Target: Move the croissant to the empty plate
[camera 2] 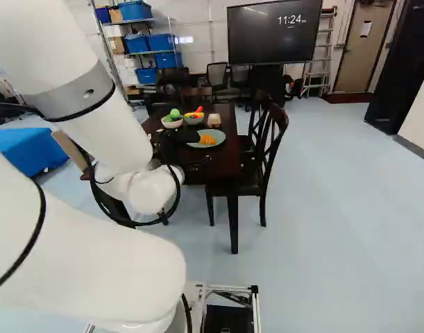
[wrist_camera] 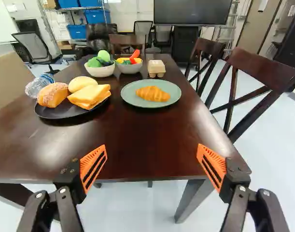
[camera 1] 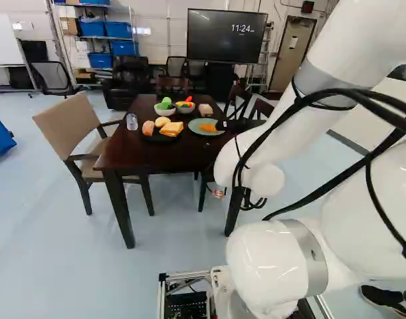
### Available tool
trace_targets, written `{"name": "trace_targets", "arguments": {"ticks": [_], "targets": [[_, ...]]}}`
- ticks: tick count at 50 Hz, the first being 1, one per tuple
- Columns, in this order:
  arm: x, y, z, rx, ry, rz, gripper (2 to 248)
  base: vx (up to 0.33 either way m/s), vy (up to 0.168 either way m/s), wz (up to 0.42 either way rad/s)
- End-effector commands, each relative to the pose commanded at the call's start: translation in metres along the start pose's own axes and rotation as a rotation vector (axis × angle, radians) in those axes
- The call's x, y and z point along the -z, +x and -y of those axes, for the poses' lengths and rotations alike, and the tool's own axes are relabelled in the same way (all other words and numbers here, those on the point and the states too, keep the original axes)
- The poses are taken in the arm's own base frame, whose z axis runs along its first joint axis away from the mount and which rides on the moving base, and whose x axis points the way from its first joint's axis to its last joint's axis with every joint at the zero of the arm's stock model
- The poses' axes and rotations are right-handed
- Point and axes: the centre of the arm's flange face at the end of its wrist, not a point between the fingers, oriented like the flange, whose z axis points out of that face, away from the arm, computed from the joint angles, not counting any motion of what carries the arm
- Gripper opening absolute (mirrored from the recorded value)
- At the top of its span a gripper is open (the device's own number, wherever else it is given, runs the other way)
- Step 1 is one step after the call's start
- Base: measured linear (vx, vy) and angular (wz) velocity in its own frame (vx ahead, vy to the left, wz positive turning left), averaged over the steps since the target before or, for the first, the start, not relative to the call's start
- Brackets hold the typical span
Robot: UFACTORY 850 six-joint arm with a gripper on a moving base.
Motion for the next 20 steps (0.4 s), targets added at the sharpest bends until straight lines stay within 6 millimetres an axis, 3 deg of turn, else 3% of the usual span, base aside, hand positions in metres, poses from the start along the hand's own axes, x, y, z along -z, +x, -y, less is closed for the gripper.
{"name": "trace_targets", "arguments": {"ticks": [20], "targets": [[0.0010, -0.0011, 0.0002, -0.004, 0.001, -0.004, 247, 0.000, 0.000, 0.000]]}}
